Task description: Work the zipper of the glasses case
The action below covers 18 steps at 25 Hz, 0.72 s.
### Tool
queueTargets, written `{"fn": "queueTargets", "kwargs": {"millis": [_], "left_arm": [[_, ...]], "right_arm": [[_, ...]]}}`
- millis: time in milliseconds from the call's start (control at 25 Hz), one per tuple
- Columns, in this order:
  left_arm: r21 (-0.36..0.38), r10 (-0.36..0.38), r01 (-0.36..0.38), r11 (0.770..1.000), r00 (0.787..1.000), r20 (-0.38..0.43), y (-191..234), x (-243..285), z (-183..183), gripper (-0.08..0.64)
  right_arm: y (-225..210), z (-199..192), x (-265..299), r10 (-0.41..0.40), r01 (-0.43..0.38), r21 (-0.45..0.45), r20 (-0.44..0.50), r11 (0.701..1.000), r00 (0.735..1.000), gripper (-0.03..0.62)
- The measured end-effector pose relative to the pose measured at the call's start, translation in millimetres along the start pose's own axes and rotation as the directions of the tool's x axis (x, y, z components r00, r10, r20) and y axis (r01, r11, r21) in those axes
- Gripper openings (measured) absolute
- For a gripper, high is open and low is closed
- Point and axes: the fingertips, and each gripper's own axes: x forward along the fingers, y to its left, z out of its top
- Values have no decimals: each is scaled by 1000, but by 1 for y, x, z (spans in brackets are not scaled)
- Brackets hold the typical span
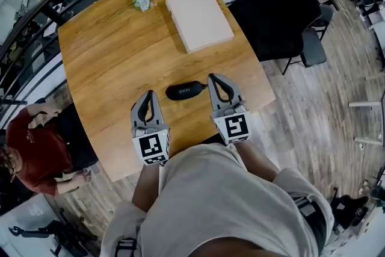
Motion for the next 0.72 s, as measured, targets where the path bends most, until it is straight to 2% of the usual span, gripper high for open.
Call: {"fn": "queueTargets", "kwargs": {"millis": [200,720], "left_arm": [[-20,10,-10,1000,1000,20,-1,-11,2,23],[-5,9,-9,1000,998,64,-16,-24,16,23]], "right_arm": [[2,5,-10,-22,22,35,2,999,1000,26],[2,9,-32,-37,37,56,3,998,999,26]]}}
